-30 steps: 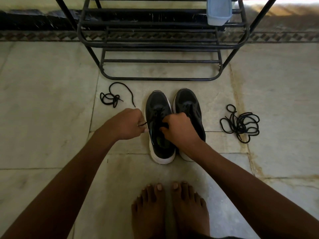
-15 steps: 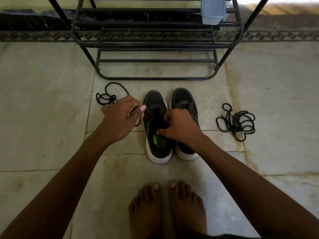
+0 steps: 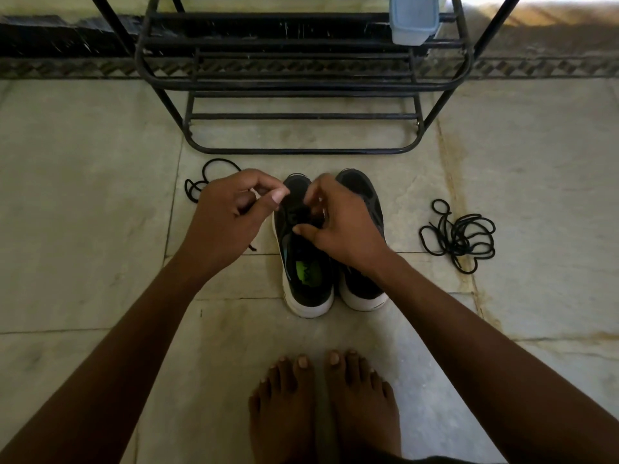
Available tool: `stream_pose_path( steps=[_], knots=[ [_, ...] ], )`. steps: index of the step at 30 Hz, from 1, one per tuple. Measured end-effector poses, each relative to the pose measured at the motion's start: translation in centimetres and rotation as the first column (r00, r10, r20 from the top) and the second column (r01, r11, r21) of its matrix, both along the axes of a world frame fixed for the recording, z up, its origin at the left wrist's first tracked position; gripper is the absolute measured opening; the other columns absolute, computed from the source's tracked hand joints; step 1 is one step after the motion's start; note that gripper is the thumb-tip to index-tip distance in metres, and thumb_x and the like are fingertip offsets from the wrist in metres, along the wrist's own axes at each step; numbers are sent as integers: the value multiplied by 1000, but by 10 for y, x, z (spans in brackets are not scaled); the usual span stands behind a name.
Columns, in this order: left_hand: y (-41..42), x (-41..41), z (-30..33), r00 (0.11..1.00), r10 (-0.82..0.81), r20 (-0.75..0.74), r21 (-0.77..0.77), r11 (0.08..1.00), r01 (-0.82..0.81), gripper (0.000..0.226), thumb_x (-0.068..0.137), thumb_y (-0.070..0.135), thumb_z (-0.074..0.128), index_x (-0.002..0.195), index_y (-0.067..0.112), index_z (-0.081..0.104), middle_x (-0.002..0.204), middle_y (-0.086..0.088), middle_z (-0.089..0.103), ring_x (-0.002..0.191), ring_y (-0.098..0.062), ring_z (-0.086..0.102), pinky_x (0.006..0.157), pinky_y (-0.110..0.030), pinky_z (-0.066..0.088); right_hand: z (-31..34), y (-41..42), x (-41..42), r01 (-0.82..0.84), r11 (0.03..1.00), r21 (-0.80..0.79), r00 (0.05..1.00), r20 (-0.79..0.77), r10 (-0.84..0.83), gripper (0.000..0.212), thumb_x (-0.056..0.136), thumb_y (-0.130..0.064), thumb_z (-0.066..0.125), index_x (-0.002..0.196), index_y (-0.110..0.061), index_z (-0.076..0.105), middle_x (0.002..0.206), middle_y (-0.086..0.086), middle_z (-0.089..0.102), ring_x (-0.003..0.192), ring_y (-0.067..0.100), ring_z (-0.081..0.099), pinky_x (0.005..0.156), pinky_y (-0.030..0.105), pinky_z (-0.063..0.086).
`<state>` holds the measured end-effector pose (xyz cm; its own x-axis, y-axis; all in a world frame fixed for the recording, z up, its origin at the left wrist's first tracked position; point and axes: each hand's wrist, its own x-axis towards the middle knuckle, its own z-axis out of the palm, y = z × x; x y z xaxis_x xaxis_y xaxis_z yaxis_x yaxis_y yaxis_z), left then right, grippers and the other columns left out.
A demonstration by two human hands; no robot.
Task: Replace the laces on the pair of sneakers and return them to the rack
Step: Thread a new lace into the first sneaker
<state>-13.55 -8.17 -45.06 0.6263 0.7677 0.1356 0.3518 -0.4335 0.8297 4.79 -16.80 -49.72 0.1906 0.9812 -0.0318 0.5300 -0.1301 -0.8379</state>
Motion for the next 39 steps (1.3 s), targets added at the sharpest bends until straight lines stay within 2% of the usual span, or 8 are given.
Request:
stream_pose_path(
  steps=[5,11,15,20,23,29,35,39],
  knots=[
    [3,4,6,996,29,85,-34,999,-26,14,97,12,69,111,12,72,92,2,75,60,-22,66,49,-44,53,23,16,7,-146,987,69,813,-560,159,22,98,5,52,103,-9,36,104,17,72,108,28,69,90,41,53],
    [16,-14,-25,987,158,-23,-87,983,-160,17,101,12,62,111,12,75,87,2,76,60,0,60,57,-19,45,33,21,17,-52,998,42,779,-624,67,12,102,-2,50,103,-11,41,77,16,63,73,30,61,69,35,49],
    [17,-27,-47,975,137,-174,-105,982,-157,15,101,13,61,105,12,76,86,1,75,60,9,59,66,-25,43,25,21,20,33,996,87,856,-516,17,11,97,0,57,103,-3,48,75,8,63,73,27,64,68,35,51],
    [11,-35,-54,917,81,-392,-44,993,-107,13,100,26,64,90,23,71,81,10,70,58,-6,62,59,-23,47,18,22,20,139,978,154,912,-404,-67,17,89,-8,69,98,-1,56,92,21,65,87,35,68,77,39,59],
    [8,-38,-59,888,68,-454,-37,995,-96,19,100,31,63,83,25,69,86,7,63,74,-6,60,65,-21,40,15,22,21,151,972,182,947,-310,-89,14,91,-9,70,100,-7,60,97,4,71,95,17,70,88,33,58],
    [3,-22,-54,956,201,-212,-122,966,-230,25,102,29,61,80,23,70,68,7,67,62,-6,62,60,-20,45,12,12,20,168,986,0,986,-10,-168,11,81,-6,67,86,-14,60,76,-2,64,69,10,62,61,18,51],
    [-9,3,-38,965,262,-10,-326,911,-250,20,100,22,65,85,10,71,63,-7,68,45,-19,57,46,-23,45,0,6,9,-66,957,-281,970,205,127,18,80,-22,77,85,-15,60,75,1,65,68,14,63,68,29,59],
    [-11,11,-37,967,250,44,-476,856,-199,2,92,7,73,91,6,75,74,-12,75,58,-26,71,57,-29,58,-11,5,-2,-109,948,-299,919,332,211,30,80,-30,81,89,-12,58,80,0,59,70,16,58,65,29,53]
  ],
)
